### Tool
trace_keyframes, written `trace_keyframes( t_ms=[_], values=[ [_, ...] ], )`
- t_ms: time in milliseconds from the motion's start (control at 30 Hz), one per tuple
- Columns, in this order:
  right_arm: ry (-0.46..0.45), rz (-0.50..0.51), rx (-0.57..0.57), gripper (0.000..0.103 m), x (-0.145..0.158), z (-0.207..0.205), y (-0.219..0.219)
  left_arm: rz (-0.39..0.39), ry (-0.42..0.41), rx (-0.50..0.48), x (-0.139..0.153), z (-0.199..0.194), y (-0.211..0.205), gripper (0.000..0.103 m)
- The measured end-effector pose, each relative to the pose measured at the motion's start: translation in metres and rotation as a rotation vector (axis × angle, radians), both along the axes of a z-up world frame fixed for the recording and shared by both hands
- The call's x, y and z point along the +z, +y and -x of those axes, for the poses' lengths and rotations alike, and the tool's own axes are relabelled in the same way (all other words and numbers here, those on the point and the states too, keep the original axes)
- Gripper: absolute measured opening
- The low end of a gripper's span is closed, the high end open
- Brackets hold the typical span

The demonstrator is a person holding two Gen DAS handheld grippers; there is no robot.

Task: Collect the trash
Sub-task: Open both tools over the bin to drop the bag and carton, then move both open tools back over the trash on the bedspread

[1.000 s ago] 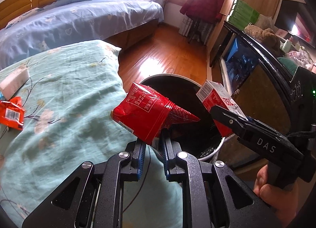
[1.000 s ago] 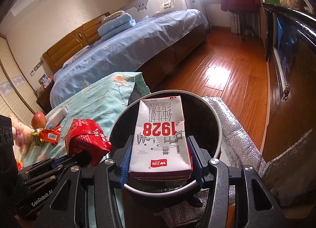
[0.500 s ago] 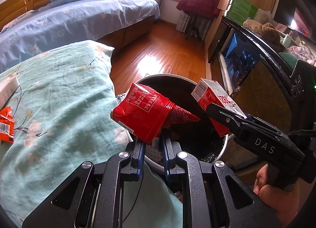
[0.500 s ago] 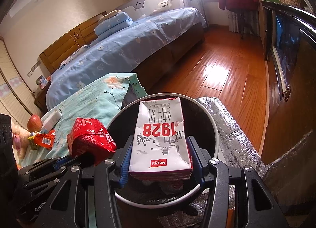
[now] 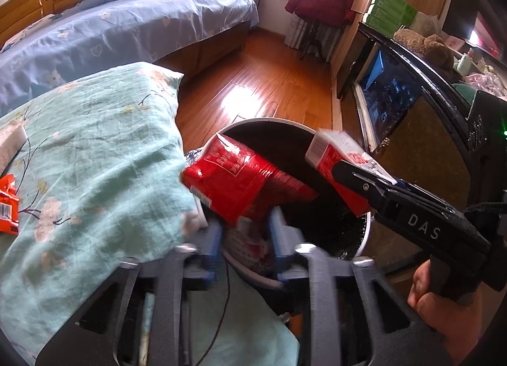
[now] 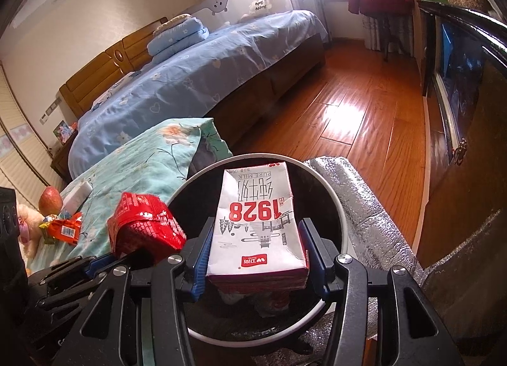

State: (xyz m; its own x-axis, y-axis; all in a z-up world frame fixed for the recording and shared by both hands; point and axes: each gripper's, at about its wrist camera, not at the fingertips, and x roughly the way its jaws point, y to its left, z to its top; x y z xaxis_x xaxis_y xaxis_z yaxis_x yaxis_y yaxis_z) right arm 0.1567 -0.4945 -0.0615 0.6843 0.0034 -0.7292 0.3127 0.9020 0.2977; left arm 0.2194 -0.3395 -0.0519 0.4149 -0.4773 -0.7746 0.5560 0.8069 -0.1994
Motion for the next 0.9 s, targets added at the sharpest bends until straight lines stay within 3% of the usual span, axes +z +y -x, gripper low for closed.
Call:
trace_keyframes(
  t_ms=[33,67,400,900],
  values=[
    [0.001,0.001,0.0,0.055,0.0,0.0,0.0,0.001,-0.007,0.01,0.001,0.001,0.003,0.059],
    [-0.002,0.0,-0.002,0.056,0.001,0.0,-0.001,0.008,-0.018,0.02,0.003,0.002,0.007,0.065],
    [-0.049,-0.041,0.016,0.081,0.01,0.008,0.018,0.04,-0.012,0.104,0.0,0.017,0.068,0.065],
    [-0.059,-0.075,0.163,0.089,0.011,0.007,0.098,0.081,0.002,0.335,-0.005,0.029,0.188,0.067]
  ],
)
